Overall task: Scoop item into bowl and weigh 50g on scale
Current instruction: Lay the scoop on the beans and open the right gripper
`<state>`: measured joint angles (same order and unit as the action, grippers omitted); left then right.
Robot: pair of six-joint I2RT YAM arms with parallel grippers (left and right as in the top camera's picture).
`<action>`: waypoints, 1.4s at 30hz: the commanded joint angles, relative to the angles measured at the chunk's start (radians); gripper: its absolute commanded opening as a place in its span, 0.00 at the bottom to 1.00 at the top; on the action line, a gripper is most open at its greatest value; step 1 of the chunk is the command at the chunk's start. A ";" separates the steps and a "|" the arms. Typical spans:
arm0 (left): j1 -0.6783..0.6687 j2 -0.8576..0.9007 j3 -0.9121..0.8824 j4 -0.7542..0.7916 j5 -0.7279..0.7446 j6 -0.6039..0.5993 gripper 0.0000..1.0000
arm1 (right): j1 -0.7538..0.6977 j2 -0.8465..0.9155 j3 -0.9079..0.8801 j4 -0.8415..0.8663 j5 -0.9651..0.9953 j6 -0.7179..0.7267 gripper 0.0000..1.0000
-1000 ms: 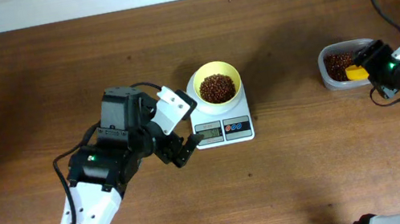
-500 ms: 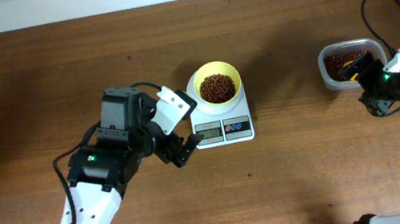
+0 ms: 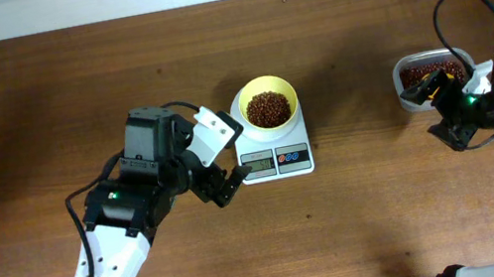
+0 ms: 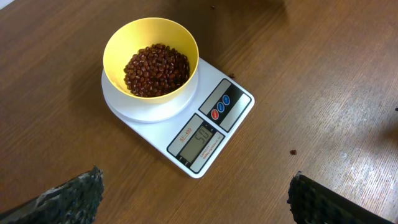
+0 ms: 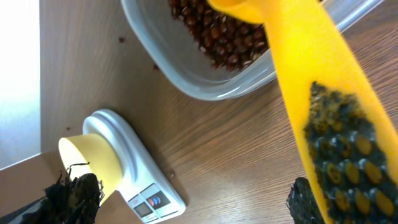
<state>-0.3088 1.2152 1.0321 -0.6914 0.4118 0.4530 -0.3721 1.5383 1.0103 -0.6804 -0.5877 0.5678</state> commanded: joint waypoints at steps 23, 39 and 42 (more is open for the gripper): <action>0.004 -0.009 -0.003 0.001 0.011 0.013 0.99 | 0.005 0.006 -0.008 0.026 0.330 -0.457 0.99; 0.004 -0.010 -0.003 0.001 0.011 0.013 0.99 | 0.006 0.005 0.208 -0.119 0.179 -0.391 0.99; 0.004 -0.009 -0.003 0.001 0.011 0.013 0.99 | 0.006 0.005 0.270 -0.159 0.180 -0.391 0.99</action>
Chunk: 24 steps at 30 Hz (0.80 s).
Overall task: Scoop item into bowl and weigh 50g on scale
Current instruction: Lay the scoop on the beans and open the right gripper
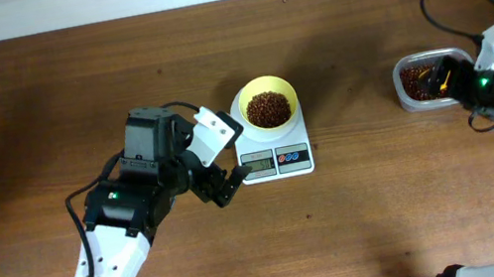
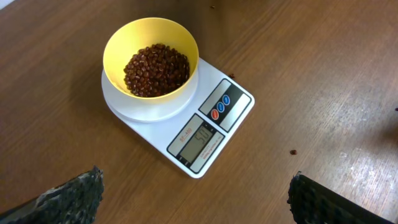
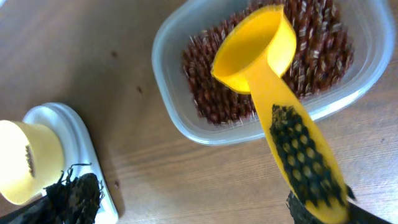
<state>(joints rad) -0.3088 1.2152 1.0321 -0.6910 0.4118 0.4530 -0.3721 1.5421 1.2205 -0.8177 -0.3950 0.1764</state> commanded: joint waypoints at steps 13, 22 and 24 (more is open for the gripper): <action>0.004 -0.009 -0.003 0.000 0.011 0.013 0.99 | 0.006 0.002 0.085 -0.144 -0.013 -0.008 0.99; 0.004 -0.010 -0.003 0.000 0.011 0.013 0.99 | 0.006 0.002 0.178 -0.156 0.079 -0.410 0.99; 0.004 -0.009 -0.003 0.000 0.011 0.013 0.99 | 0.006 0.002 0.224 -0.201 0.158 -0.488 0.99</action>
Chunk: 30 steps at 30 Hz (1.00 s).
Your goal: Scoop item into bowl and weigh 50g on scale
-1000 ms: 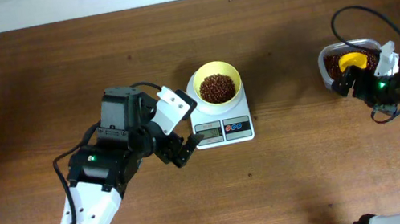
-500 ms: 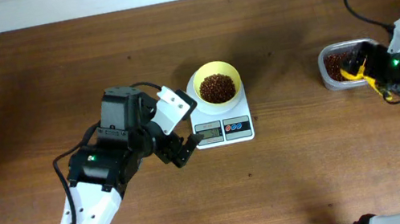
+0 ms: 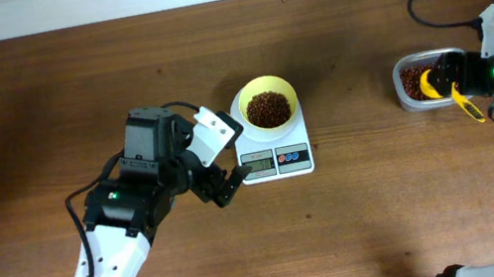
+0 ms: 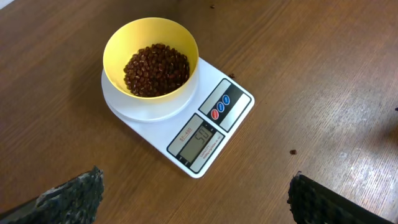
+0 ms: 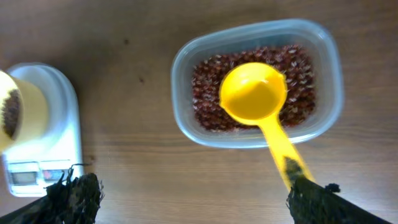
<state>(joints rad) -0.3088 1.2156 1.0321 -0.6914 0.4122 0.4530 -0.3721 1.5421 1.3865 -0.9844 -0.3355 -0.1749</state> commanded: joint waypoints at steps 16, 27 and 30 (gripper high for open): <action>0.004 -0.010 -0.003 0.001 0.011 0.013 0.99 | 0.006 0.002 0.194 -0.195 0.157 -0.191 0.99; 0.004 -0.010 -0.003 0.001 0.011 0.013 0.99 | 0.006 0.002 0.194 -0.195 0.157 -0.191 0.99; 0.004 -0.010 -0.003 0.001 0.011 0.013 0.99 | 0.006 0.002 0.194 -0.195 0.157 -0.191 0.99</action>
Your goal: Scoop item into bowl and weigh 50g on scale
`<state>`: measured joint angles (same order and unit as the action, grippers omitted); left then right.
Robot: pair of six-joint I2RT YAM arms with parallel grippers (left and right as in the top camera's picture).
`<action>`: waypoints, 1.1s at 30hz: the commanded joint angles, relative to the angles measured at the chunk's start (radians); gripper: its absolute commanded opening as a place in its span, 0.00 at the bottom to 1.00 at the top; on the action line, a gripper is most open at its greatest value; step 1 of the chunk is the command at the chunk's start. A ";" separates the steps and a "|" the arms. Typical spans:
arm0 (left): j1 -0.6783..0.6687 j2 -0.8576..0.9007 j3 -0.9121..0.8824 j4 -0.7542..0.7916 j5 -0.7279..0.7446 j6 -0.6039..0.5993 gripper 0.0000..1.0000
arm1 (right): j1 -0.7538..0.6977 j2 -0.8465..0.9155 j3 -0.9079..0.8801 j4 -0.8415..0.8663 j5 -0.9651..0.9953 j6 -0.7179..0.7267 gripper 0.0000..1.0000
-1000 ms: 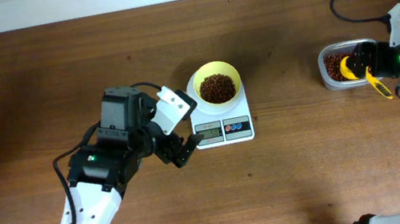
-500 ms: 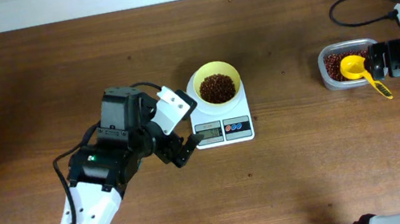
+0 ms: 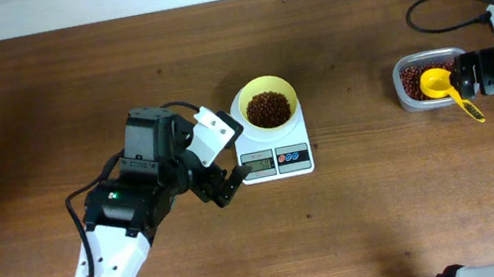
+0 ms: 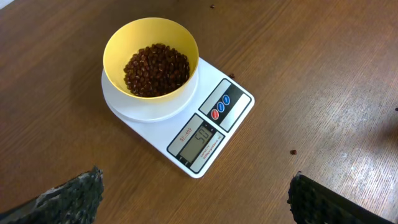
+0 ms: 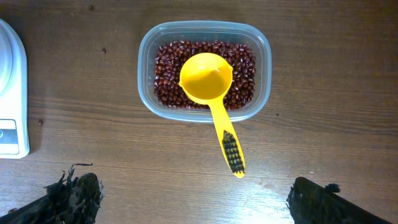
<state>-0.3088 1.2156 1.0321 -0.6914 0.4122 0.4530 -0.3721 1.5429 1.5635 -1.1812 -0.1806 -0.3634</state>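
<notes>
A yellow bowl (image 3: 269,107) (image 4: 150,59) of red beans stands on the white scale (image 3: 277,161) (image 4: 205,130), whose display reads about 50. At the far right, the yellow scoop (image 3: 439,84) (image 5: 207,78) lies cup-up on the beans in a clear container (image 3: 411,96) (image 5: 205,28), with its handle over the near rim. My right gripper (image 3: 470,79) (image 5: 193,193) is open and empty, drawn back from the scoop. Beside the scale's front left, my left gripper (image 3: 217,179) (image 4: 193,186) is open and empty.
A few stray beans lie on the wooden table (image 4: 323,93) around the scale. The table's far edge meets a white wall. A black cable (image 3: 435,1) loops behind the right arm.
My right gripper has drawn back to the right, away from the container. The scoop's handle end, which was at its right finger, now lies apart from it. The left arm has not moved.
At first the scoop was tilted over the bean container, its handle against my right finger. Then its cup hung over the beans, then lay on them with the handle end at the finger. Now the gripper is clear of it. Bowl, scale and left arm stayed put.
</notes>
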 commanded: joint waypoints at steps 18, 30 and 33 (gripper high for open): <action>0.004 -0.010 -0.003 0.001 0.011 0.013 0.99 | 0.006 0.001 0.017 0.002 0.002 -0.003 0.99; -0.017 0.052 -0.003 0.048 -0.021 -0.095 0.99 | 0.006 0.001 0.017 0.002 0.002 -0.003 0.99; -0.105 0.150 -0.003 0.109 -0.089 -0.249 0.99 | 0.006 0.001 0.017 0.002 0.002 -0.003 0.99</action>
<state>-0.3485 1.2911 1.0321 -0.6086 0.3882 0.3656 -0.3721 1.5429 1.5635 -1.1801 -0.1806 -0.3660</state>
